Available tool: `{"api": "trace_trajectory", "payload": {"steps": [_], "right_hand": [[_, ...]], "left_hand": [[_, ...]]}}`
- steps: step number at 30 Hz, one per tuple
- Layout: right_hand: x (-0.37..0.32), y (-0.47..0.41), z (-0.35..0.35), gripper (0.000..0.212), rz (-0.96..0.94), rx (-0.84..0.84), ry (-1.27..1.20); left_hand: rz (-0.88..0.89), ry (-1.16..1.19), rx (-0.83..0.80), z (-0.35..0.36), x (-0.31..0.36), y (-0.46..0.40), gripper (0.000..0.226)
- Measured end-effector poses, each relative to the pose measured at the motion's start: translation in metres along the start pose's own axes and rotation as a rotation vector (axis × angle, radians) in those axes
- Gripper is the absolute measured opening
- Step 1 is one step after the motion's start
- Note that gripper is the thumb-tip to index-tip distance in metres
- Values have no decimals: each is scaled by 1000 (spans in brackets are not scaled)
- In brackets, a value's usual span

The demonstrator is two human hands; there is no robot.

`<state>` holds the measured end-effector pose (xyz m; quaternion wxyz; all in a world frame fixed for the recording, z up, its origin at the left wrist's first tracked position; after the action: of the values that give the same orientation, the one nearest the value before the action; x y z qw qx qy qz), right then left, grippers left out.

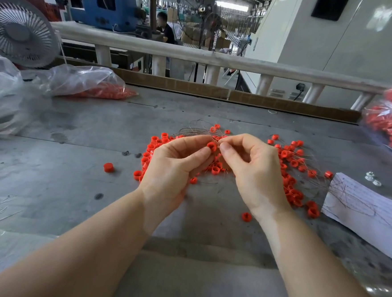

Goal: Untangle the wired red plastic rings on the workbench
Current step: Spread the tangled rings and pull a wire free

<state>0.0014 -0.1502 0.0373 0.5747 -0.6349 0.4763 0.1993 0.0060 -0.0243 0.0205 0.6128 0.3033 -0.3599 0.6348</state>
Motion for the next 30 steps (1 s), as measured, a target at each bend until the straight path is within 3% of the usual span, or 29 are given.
{"api": "trace_trajectory", "payload": {"steps": [19,30], "right_hand": [[-3,-1,-5,20,-66,-42,-86],[3,-1,-1,13,47,-42,-180]], "left_hand": [[86,-90,-64,1,3,4,15],[11,-81,-101,0,1,1,17]]}}
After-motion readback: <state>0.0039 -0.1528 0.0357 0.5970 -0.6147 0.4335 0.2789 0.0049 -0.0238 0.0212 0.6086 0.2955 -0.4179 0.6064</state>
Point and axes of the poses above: each hand's wrist, its own y-axis away from the middle knuckle, its own z-axis out of the palm, x = y × z, the point moved 1 cm from there along -y, towards the middle knuckle, and after that the axes turned 3 degrees about x, right-handed, at the moved point
